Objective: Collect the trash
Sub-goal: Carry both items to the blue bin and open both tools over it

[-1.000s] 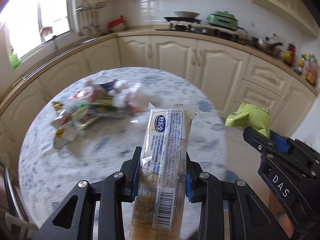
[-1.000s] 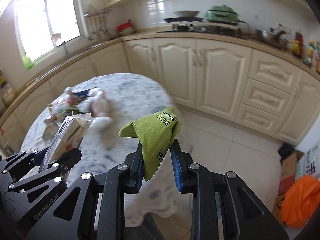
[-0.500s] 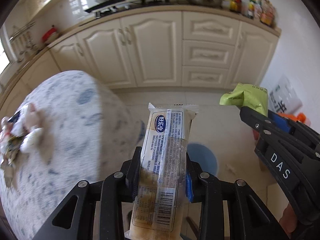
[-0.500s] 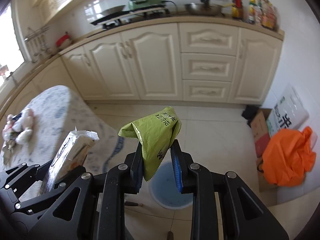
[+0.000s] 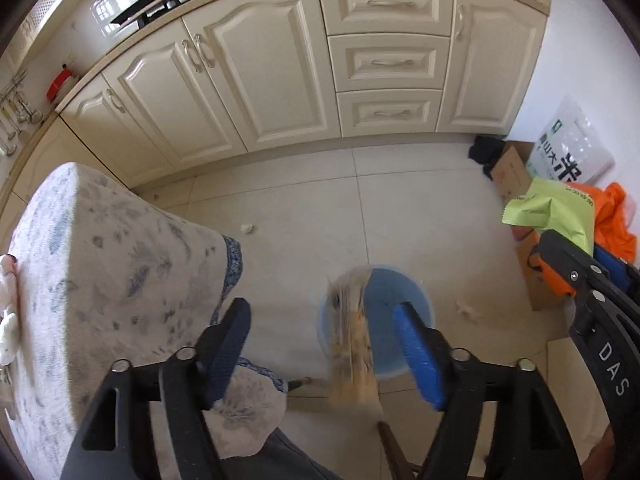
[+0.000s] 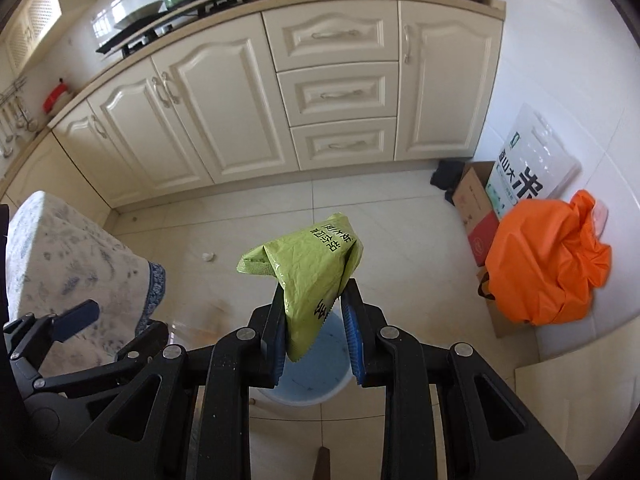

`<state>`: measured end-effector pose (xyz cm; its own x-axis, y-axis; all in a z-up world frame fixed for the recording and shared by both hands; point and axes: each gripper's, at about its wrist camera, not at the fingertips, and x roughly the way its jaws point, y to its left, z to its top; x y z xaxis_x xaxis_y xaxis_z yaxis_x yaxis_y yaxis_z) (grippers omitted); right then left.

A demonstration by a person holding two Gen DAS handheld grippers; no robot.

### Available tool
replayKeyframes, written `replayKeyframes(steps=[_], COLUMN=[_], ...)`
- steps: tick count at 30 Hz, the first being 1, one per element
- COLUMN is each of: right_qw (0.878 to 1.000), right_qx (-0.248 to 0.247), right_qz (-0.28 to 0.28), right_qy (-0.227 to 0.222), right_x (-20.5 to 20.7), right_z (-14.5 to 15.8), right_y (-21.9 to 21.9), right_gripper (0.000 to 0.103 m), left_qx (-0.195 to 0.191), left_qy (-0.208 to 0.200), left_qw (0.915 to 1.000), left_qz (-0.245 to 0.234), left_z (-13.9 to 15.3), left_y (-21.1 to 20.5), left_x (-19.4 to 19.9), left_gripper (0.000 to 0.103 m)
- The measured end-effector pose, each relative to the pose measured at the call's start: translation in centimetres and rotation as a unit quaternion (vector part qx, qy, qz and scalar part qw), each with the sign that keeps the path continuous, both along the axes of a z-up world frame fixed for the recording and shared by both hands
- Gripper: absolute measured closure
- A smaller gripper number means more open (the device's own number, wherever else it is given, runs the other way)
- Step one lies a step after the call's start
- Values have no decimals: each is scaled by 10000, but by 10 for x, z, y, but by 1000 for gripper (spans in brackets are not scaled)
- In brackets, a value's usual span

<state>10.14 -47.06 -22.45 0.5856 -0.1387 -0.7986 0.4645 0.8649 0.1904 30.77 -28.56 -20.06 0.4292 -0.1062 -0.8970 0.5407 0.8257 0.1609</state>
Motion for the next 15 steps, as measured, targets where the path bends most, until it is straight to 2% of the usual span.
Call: replayKeyframes(steps=[6, 11, 14, 15], right_qw=[9999, 9994, 9994, 9993], right_qx=[23, 31, 7, 9], right_qz=[139, 308, 329, 342], right_qy=[87, 158, 132, 141], right_x=[3, 8, 11, 12], right_z=[-7, -10, -7, -5], right_y=[4, 17, 24, 26], right_gripper=[78, 78, 69, 54], left_qx=[189, 253, 214, 199], left_qy=[77, 65, 41, 28], left_qw=[9996, 9990, 9988, 9987], left_qz=[204, 350, 443, 472], left_z=[-12, -17, -10, -9], left_y=[-2, -1, 9, 11], left_x=[21, -4, -18, -19], left_gripper=[31, 31, 31, 31])
